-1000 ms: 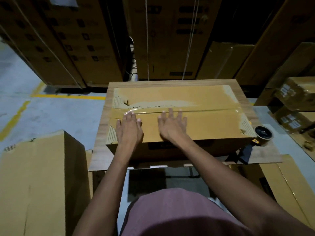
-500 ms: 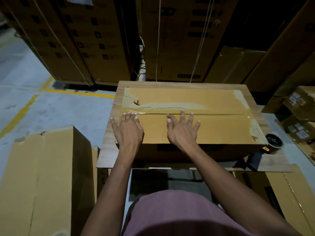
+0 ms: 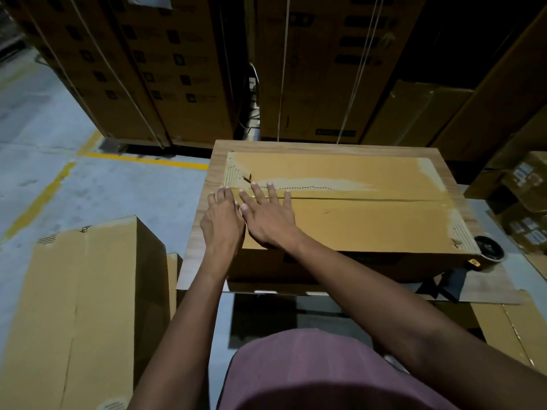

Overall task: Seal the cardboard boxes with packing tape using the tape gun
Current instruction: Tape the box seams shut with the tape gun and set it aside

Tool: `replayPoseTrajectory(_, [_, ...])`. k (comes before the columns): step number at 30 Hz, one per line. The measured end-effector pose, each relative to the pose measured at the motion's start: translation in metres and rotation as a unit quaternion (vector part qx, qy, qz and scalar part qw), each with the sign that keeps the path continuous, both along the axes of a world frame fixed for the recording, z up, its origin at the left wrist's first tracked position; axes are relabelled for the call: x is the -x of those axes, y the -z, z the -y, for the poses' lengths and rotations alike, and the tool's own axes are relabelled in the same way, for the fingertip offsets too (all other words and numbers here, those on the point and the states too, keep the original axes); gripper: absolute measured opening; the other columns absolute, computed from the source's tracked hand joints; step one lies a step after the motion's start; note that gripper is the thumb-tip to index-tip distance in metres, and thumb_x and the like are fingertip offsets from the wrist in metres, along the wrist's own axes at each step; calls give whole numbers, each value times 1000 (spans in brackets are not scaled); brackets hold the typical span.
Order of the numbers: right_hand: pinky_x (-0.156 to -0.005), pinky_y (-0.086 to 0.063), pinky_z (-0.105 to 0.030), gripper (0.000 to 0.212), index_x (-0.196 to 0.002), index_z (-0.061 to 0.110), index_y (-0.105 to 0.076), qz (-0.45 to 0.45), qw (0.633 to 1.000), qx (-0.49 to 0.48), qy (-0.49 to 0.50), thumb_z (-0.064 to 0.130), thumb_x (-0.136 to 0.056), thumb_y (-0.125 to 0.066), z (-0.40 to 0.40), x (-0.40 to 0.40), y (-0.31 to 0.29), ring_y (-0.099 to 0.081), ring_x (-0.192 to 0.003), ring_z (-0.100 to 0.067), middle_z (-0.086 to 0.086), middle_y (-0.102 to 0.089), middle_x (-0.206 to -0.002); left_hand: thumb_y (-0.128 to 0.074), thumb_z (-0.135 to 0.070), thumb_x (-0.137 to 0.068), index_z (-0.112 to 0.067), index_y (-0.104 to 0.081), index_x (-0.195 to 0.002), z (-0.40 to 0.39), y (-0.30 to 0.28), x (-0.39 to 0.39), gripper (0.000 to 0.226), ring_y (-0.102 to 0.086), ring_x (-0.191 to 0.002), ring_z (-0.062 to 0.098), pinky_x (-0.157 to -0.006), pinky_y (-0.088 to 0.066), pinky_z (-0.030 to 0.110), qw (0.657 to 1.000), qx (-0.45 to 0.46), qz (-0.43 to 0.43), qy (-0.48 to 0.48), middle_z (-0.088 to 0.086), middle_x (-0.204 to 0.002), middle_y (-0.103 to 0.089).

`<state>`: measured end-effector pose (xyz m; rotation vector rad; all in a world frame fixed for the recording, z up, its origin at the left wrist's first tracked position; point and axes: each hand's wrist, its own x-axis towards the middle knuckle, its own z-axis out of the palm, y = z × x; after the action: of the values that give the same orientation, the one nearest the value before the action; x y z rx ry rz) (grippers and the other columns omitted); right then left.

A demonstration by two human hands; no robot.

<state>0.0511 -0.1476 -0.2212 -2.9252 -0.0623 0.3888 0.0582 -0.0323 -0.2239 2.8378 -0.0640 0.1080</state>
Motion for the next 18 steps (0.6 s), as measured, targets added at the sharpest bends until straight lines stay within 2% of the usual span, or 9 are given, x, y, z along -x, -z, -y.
replayPoseTrajectory(4, [-123, 6, -66, 57, -165, 39, -4, 8, 998, 6, 57, 51, -109, -5, 22, 19, 2, 10, -160, -25, 7, 5, -174, -36, -30, -109, -16, -36, -153, -2, 4, -2, 46, -46, -133, 32, -84, -53, 48, 999, -36, -21, -4, 6, -159, -36])
replayPoseTrajectory(5, [-123, 7, -66, 57, -164, 40, -3, 0, 997, 8, 78, 52, -109, -4, 26, 24, 3, 12, -159, -26, 5, 8, -173, -33, -33, -110, -17, -32, -156, -2, 5, -2, 49, -40, -138, 33, -88, -52, 49, 998, -47, -37, -2, 5, -162, -31])
replayPoseTrajectory(8, [-120, 15, -67, 60, -165, 38, -1, -26, 994, 2, 103, 56, -107, -3, 24, 25, -1, 22, -156, -35, -3, 17, -172, -19, -42, -110, -21, -7, -163, -2, 9, -2, 58, -1, -156, 33, -114, -32, 54, 993, -65, -96, 11, -1, -171, 6])
replayPoseTrajectory(9, [-119, 17, -67, 63, -165, 34, -1, -27, 995, -2, 100, 57, -107, -3, 18, 21, -2, 25, -155, -37, -6, 19, -171, -17, -43, -110, -23, -1, -163, -3, 9, -3, 59, 8, -156, 31, -118, -26, 56, 992, -63, -111, 15, -4, -169, 17])
replayPoseTrajectory(11, [-119, 17, -66, 66, -166, 26, -5, -12, 997, -15, 72, 57, -107, -5, 2, 8, -4, 28, -153, -38, -5, 23, -170, -23, -42, -110, -25, 6, -162, -4, 8, -6, 62, 17, -155, 31, -119, -23, 57, 989, -66, -130, 20, -6, -165, 29])
replayPoseTrajectory(13, [-119, 17, -66, 61, -165, 34, -6, -8, 998, -44, 36, 55, -108, -5, -9, -5, -4, 29, -153, -37, -3, 27, -169, -43, -35, -107, -27, 10, -161, -5, 6, -9, 76, 20, -154, 33, -117, -28, 57, 987, -62, -149, 19, -6, -162, 35])
replayPoseTrajectory(15, [-119, 17, -64, 59, -164, 41, -5, -17, 998, -55, 16, 57, -108, -3, -9, -14, -3, 30, -153, -35, -2, 28, -168, -54, -26, -103, -27, 8, -162, -6, 9, -12, 86, 18, -154, 36, -118, -27, 55, 987, -54, -149, 20, -4, -163, 34])
replayPoseTrajectory(17, [-121, 15, -62, 58, -163, 46, -5, -13, 999, -37, 11, 59, -107, -2, -2, -14, -1, 28, -154, -34, -1, 27, -169, -48, -27, -105, -26, 2, -163, -4, 14, -11, 76, 5, -155, 37, -120, -27, 55, 991, -45, -125, 19, 1, -167, 26])
replayPoseTrajectory(18, [-121, 15, -61, 57, -162, 49, -5, -6, 1000, -25, 15, 60, -106, -1, 3, -9, 1, 27, -155, -34, 0, 25, -169, -40, -31, -108, -27, -2, -163, -2, 16, -9, 67, -7, -155, 39, -117, -34, 55, 993, -27, -116, 5, 6, -169, 16])
